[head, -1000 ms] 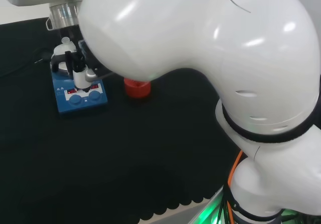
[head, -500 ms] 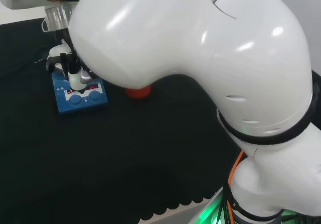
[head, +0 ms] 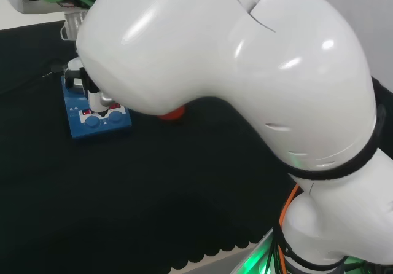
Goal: Turn on the heater.
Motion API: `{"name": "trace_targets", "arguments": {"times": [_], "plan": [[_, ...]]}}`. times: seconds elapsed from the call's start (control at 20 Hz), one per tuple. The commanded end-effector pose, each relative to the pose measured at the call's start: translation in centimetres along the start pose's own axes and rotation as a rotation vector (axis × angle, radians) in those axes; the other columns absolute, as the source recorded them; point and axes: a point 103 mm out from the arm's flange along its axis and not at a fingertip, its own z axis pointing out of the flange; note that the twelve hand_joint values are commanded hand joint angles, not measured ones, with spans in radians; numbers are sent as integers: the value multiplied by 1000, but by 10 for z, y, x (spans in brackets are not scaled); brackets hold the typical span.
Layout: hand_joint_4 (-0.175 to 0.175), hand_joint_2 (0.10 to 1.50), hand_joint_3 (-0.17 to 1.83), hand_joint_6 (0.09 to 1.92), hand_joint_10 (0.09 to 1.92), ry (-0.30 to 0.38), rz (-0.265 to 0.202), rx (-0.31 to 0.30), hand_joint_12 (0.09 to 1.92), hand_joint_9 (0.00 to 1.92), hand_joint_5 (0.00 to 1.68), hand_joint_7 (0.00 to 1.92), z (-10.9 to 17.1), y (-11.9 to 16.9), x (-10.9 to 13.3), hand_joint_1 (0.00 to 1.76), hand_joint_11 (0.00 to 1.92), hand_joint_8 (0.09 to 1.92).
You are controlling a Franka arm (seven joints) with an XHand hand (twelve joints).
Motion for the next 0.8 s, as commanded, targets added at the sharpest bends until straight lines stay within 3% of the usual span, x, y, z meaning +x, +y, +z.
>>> {"name": "trace_targets", "arguments": {"times": [0.05,0.8], "plan": [[-61,492,1280,388,1358,12,23,-11,1272,1622,246,1554,2,4,-9,1542,1226,1480],[-61,491,1283,390,1359,7,28,-33,1277,1623,247,1555,-8,10,-16,1542,1229,1481]]}}
